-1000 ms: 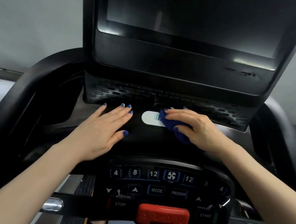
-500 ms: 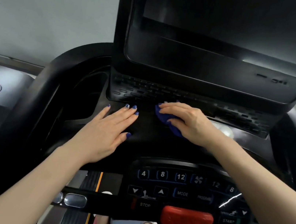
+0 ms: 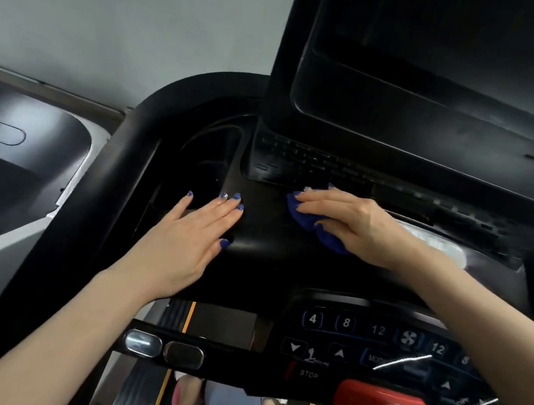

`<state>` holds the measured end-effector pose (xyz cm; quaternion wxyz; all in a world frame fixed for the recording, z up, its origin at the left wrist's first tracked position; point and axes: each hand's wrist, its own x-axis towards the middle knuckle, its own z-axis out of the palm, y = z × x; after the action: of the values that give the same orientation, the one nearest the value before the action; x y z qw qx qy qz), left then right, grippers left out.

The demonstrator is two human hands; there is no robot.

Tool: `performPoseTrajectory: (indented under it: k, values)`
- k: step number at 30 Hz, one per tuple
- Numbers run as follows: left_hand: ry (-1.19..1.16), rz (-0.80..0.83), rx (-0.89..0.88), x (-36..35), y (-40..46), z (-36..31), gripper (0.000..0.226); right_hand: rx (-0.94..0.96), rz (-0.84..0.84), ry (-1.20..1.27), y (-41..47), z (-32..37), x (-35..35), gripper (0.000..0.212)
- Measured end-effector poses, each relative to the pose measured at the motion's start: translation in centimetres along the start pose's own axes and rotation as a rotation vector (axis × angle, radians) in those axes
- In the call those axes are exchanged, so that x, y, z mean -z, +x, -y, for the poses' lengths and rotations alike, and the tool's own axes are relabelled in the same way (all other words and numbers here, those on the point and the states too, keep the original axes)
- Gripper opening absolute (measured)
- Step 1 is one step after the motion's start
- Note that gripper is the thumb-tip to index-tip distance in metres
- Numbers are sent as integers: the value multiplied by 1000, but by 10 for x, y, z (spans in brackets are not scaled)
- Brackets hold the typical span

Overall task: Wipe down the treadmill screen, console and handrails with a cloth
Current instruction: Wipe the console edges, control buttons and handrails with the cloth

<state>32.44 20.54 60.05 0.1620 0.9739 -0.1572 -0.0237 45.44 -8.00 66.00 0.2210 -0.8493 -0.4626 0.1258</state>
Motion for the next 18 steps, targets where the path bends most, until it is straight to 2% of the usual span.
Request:
performPoseTrajectory:
  k: [5, 10, 15, 18]
  values:
    - [-31, 23, 17, -5, -11, 6, 62, -1, -67, -37, 6, 5, -7, 34]
    - [-36, 24, 18, -6, -16, 8, 62, 46, 38, -53, 41, 28, -25, 37]
    - [-59, 22, 33, -6, -28, 18, 60, 46, -30, -88, 41, 26, -31, 40]
    - [-53, 1, 29, -7, -31, 19, 61, 96, 15, -123, 65, 39, -46, 34]
